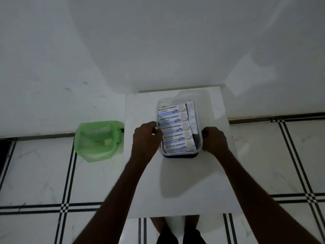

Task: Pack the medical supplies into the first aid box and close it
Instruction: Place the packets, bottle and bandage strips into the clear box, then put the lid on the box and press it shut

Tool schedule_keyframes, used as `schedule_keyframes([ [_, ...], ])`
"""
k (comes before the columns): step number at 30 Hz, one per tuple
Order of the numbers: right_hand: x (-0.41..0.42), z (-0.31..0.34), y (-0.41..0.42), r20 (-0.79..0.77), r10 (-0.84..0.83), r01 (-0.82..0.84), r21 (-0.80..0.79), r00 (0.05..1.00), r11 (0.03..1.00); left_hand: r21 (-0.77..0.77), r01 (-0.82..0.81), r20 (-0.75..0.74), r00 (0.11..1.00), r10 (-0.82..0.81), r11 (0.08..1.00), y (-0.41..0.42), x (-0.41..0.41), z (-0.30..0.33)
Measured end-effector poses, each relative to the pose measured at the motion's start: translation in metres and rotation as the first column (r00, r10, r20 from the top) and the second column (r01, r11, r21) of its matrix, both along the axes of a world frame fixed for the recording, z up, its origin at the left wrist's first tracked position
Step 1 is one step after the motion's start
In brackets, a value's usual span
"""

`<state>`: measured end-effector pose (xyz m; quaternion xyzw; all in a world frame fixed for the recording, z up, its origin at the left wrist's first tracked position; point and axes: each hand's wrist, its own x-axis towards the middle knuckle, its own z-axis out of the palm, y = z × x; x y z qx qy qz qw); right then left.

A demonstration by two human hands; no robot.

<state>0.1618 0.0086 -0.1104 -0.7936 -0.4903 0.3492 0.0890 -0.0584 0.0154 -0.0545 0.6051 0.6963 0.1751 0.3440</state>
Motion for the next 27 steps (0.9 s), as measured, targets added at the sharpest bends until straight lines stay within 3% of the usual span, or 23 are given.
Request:
schedule_keyframes([
  [3,0.0,0.001,0.003,-0.012,-0.026,0.026,-0.006,1.0,1.0,0.003,-0.031,0.024,0.999,0.031,1.0,0.0,-0.006,0.007],
  [8,0.025,0.035,0.0,-0.149,-0.253,0.279,0.188,0.956,0.942,0.06,-0.02,0.049,0.999,0.018,0.998,0.004,-0.014,0.013],
  [11,0.041,0.07,-0.012,-0.295,-0.326,0.397,0.223,0.898,0.89,0.021,-0.006,0.034,0.999,0.006,1.0,0.003,-0.013,0.007],
  [13,0.037,0.096,-0.018,-0.34,-0.274,0.366,0.245,0.9,0.898,0.001,-0.011,0.046,0.999,0.011,1.0,0.001,-0.01,-0.002],
  [16,0.003,0.123,-0.03,-0.152,-0.149,0.199,0.414,0.977,0.888,-0.025,-0.003,0.102,0.995,0.006,1.0,-0.003,-0.003,-0.008],
  [18,-0.028,0.123,-0.032,-0.071,-0.059,0.087,0.497,0.996,0.864,-0.059,-0.021,0.238,0.971,0.034,0.998,-0.004,0.004,-0.003],
  [22,-0.076,0.095,-0.021,-0.053,0.056,-0.026,0.45,0.997,0.893,-0.16,-0.106,0.453,0.876,0.168,0.981,-0.006,0.003,-0.006],
  [27,-0.094,0.076,-0.015,-0.051,0.164,-0.122,0.46,0.985,0.88,-0.159,-0.138,0.499,0.843,0.2,0.978,0.002,-0.003,-0.008],
])
